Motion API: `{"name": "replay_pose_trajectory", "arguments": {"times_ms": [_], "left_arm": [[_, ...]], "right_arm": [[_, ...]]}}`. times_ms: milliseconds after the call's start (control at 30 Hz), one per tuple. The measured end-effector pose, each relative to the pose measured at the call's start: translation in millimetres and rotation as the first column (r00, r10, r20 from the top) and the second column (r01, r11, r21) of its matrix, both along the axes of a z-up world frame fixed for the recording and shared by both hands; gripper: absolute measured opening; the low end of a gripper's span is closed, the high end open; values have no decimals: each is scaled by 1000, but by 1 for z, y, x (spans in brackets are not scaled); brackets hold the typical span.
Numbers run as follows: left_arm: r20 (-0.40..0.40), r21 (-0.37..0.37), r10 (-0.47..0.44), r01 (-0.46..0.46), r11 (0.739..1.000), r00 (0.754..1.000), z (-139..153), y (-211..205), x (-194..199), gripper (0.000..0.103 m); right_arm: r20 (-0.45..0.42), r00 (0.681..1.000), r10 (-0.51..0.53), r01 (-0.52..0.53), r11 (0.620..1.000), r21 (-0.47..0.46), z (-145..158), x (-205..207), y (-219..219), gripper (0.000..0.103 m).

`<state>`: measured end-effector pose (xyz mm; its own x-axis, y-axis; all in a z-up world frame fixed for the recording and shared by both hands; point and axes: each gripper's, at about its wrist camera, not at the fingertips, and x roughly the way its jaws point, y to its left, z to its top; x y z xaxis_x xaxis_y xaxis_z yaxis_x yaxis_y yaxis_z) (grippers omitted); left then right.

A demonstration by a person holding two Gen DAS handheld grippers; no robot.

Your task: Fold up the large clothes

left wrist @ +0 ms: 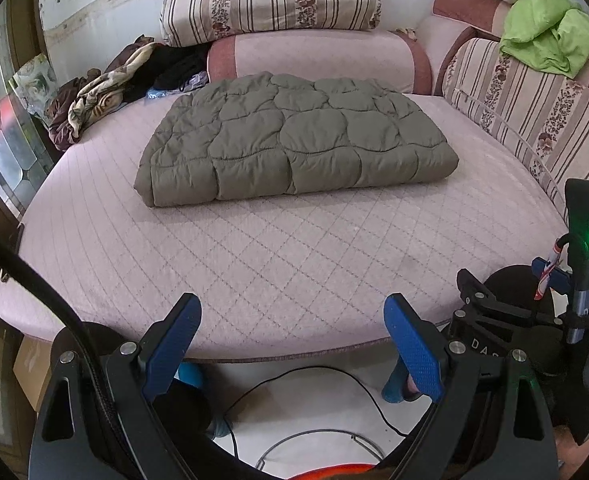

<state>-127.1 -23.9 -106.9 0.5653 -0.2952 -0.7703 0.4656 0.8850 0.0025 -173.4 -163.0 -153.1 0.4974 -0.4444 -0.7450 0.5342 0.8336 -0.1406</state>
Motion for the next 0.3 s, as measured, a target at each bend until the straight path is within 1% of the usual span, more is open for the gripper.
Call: {"name": "replay_pose_trajectory", "arguments": {"times_ms": [300], "left_arm": [[-31, -4, 18, -18, 1000, 999, -8, 4, 11, 92]], "right_arm": [[-39, 999, 10, -10, 1000, 5, -8, 12, 2, 94]]}}
